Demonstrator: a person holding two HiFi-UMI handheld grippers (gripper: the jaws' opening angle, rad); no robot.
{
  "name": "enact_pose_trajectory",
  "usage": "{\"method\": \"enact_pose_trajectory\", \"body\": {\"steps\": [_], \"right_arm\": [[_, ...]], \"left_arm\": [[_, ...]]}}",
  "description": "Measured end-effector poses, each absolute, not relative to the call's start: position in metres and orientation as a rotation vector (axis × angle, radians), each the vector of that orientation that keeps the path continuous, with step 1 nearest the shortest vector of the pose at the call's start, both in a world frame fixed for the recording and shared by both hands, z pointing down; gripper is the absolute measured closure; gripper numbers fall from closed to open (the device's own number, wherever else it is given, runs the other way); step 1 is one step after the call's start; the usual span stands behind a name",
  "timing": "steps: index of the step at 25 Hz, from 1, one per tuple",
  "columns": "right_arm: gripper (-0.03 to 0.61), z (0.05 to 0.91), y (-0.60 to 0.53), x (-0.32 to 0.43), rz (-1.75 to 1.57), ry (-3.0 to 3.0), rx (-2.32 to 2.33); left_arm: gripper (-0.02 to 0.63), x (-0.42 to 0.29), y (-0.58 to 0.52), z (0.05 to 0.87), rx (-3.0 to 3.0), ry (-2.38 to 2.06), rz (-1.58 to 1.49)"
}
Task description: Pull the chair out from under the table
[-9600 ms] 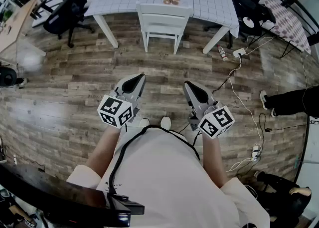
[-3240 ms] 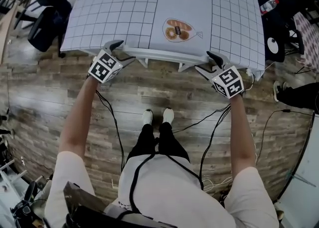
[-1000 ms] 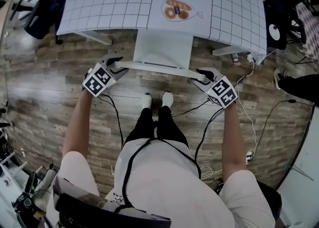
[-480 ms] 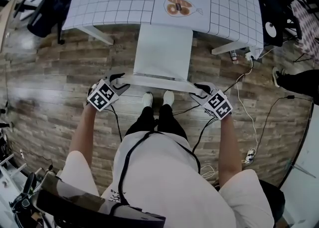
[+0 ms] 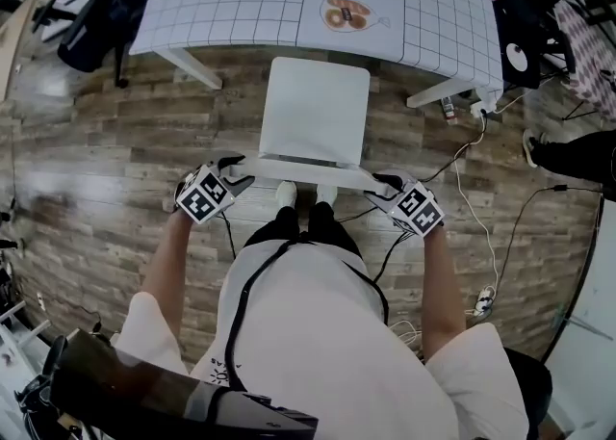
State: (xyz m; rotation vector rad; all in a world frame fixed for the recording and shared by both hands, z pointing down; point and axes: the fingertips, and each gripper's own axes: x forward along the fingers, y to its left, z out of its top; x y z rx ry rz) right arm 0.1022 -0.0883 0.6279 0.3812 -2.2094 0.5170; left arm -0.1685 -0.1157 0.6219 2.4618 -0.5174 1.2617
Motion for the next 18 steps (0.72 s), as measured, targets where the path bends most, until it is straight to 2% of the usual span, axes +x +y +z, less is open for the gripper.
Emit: {"method": "enact_pose_trajectory", "body": {"steps": [11, 18], "right_arm": [[0.388, 0.627, -0.08, 0.098, 0.499, -2.16, 0.393], [0.408, 0.627, -0.079, 0.087, 0.375, -2.064, 0.351]], "left_arm": [[0.408, -0.17, -0.103, 0.621, 2.463, -0.493, 1.271], [0.4, -0.165, -0.101, 0.621, 2.497, -0.463, 1.24]]}}
